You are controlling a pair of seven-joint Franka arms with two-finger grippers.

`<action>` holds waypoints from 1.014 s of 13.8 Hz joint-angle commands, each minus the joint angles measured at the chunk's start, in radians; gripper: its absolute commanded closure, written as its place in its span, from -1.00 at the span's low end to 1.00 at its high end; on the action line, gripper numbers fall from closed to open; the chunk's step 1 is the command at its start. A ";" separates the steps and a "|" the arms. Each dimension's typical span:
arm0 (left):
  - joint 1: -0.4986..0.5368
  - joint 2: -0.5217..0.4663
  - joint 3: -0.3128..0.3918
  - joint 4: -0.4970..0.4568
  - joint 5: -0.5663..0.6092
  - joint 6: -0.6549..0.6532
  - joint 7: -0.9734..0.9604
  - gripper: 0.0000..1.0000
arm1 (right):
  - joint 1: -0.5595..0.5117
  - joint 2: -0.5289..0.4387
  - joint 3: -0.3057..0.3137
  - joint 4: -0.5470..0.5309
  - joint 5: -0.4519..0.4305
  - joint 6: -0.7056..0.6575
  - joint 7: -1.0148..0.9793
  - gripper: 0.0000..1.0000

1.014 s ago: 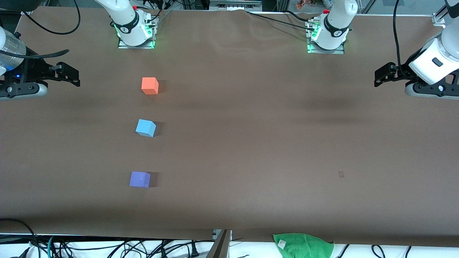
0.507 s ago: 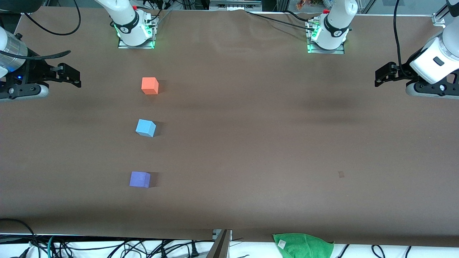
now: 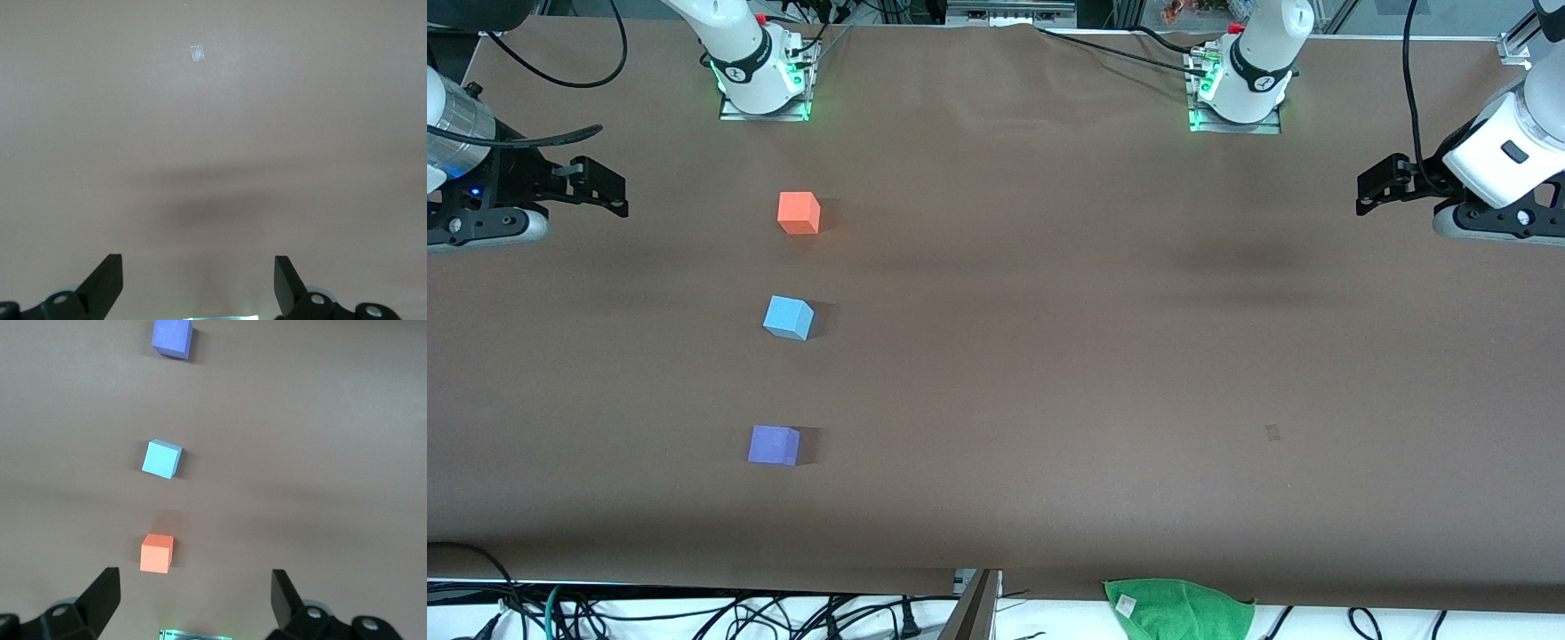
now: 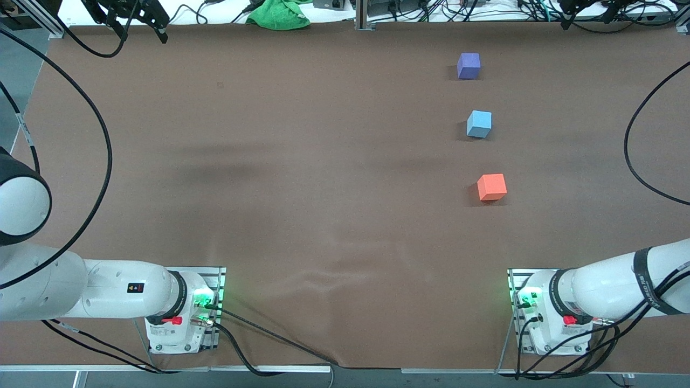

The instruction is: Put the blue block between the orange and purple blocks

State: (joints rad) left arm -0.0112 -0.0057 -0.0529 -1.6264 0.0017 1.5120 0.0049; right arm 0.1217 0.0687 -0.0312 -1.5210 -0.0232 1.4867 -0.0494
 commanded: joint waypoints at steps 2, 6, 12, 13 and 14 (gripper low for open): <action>-0.003 0.006 -0.001 0.019 0.001 -0.004 -0.008 -1.00 | -0.002 0.010 0.005 0.022 -0.012 -0.006 0.002 -1.00; -0.003 0.006 -0.001 0.019 0.001 -0.004 -0.008 -1.00 | -0.002 0.010 0.005 0.022 -0.012 -0.006 -0.004 -1.00; -0.003 0.006 -0.001 0.019 0.001 -0.004 -0.008 -1.00 | -0.004 0.010 0.004 0.022 -0.012 -0.006 -0.009 -1.00; -0.003 0.006 -0.001 0.019 0.001 -0.004 -0.008 -1.00 | -0.004 0.010 0.004 0.022 -0.011 -0.006 -0.009 -1.00; -0.003 0.006 -0.001 0.019 0.001 -0.004 -0.008 -1.00 | -0.004 0.010 0.004 0.022 -0.011 -0.006 -0.009 -1.00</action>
State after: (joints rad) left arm -0.0112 -0.0057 -0.0529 -1.6264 0.0017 1.5120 0.0049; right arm 0.1215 0.0694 -0.0313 -1.5210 -0.0232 1.4867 -0.0495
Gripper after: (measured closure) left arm 0.000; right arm 0.000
